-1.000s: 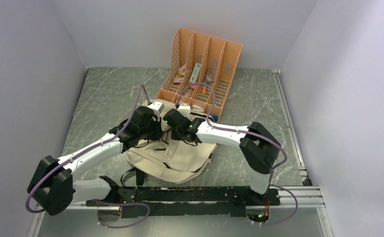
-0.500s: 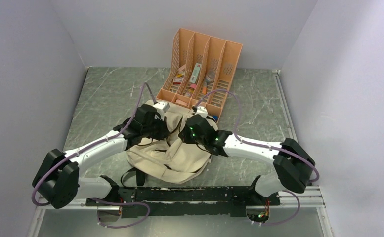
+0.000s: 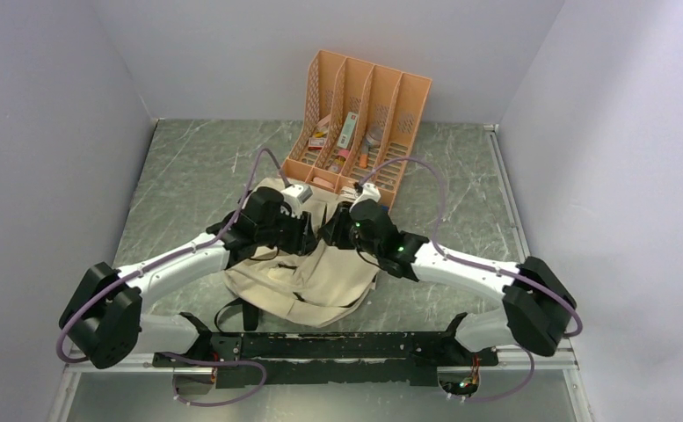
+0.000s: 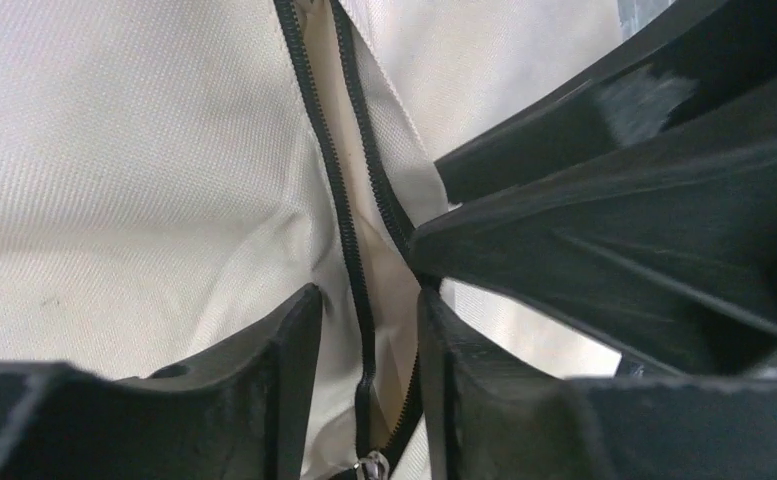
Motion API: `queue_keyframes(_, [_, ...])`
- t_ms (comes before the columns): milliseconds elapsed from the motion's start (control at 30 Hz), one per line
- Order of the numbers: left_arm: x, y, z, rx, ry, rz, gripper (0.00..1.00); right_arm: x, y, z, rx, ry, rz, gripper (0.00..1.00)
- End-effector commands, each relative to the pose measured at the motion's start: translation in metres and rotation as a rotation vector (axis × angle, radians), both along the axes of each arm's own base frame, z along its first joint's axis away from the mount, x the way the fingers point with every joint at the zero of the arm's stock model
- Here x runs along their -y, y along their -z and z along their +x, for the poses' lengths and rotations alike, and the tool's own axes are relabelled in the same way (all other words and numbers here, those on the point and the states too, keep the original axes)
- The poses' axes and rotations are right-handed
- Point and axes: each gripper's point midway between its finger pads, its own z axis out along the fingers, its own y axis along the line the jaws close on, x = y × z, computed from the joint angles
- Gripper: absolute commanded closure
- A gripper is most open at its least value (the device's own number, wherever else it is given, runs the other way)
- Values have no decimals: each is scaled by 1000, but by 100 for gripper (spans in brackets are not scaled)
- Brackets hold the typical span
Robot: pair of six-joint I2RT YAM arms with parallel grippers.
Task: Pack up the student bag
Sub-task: Zip the student bag at the center of the board.
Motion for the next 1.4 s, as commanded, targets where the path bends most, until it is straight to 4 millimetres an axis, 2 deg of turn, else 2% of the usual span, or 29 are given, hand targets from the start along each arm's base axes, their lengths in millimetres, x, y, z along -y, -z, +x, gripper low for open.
queue_keyframes(0, [2, -39, 7, 66, -42, -44, 52, 19, -34, 6, 107, 47, 16, 59])
queue_keyframes(167, [-37, -52, 27, 124, -278, 40, 47, 45, -46, 2, 164, 76, -44, 55])
queue_keyframes(233, [-53, -59, 32, 145, -371, 56, 47, 48, -52, -2, 212, 34, -56, 55])
queue_keyframes(400, [-101, -64, 32, 151, -615, 101, 45, 33, -79, -7, 352, -128, -81, 55])
queue_keyframes(500, [-127, -56, 22, 99, -751, 133, 44, 17, -94, -7, 450, -273, -140, 55])
queue_keyframes(567, [-138, -51, 12, 59, -817, 127, 44, 1, -95, -12, 502, -410, -184, 57])
queue_keyframes(700, [-156, -52, -6, 6, -942, 52, 42, -26, -80, -26, 545, -683, -279, 61])
queue_keyframes(833, [-173, -56, -15, -3, -1044, 5, 41, -51, -57, -45, 595, -887, -334, 63])
queue_keyframes(1000, [-181, -54, -21, -25, -1094, -2, 41, -77, -32, -61, 572, -1084, -395, 65])
queue_keyframes(1200, [-182, -57, -22, -23, -1094, -16, 41, -88, 10, -66, 494, -1204, -482, 76])
queue_keyframes(1367, [-188, -64, -24, -1, -1104, -14, 41, -92, 23, -66, 469, -1220, -495, 77])
